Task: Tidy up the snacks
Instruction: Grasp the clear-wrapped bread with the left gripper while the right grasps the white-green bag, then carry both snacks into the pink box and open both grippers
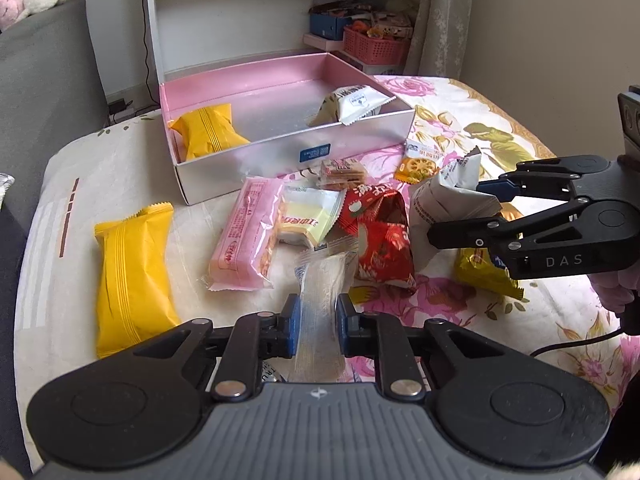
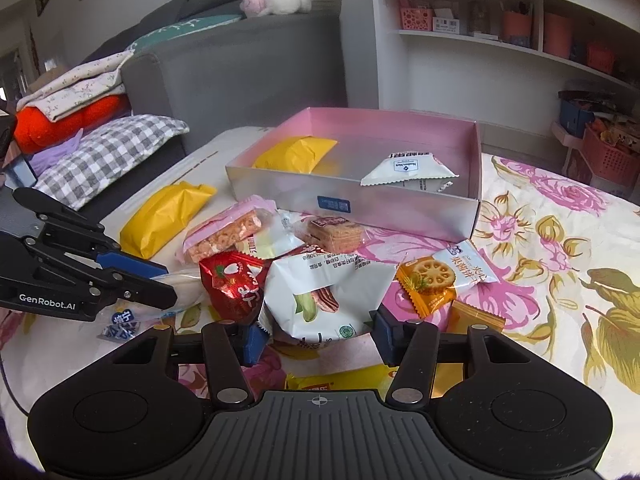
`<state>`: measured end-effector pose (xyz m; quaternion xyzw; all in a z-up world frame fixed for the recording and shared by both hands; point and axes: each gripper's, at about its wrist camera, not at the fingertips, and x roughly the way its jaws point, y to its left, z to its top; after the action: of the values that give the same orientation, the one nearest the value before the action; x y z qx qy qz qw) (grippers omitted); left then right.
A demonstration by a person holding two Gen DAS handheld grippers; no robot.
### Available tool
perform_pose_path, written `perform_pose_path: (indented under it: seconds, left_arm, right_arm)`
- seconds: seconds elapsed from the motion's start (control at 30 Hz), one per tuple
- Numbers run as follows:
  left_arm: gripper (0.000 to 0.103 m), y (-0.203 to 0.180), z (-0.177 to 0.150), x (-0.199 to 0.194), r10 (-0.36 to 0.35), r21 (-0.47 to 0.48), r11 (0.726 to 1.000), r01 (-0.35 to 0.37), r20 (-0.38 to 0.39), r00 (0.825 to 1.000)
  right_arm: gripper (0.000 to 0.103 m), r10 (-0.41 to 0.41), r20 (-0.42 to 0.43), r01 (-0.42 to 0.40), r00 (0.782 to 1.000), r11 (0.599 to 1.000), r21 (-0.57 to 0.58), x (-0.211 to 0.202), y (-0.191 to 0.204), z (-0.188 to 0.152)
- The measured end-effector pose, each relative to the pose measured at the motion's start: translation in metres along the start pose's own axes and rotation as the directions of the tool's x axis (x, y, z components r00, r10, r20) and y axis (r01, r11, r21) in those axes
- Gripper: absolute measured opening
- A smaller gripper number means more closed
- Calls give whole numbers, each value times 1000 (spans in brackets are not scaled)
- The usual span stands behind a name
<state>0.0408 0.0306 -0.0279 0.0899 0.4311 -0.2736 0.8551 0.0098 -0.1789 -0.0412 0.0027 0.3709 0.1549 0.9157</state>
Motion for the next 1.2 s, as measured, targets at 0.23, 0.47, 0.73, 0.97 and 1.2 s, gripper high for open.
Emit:
perform_pose_path:
  seconds: [0.23, 0.47, 0.73, 0.97, 1.2]
  left_arm:
    - [16, 3, 8, -15, -29, -40, 999, 32, 59, 998]
    - [16, 4, 22, -22, -19, -72, 997, 27, 113, 993]
    - [16, 8, 47, -13, 14, -144, 990, 9, 162, 987]
    - [16, 13, 65, 4, 37, -218, 976, 5, 189, 981]
    - [16, 26, 81, 29, 105, -336, 942, -26, 219, 970]
  right_arm:
    - [52, 0, 50, -2, 999, 1000, 30, -15, -8, 13]
    - [52, -33, 87, 26, 996, 997, 77, -21, -18, 27]
    - [52, -82, 127, 61, 989, 985, 160, -10, -33, 53]
    - [53, -119, 141, 85, 983, 970, 230, 8, -48, 72]
    - [53, -145, 119, 98, 982, 936, 337, 36, -67, 80]
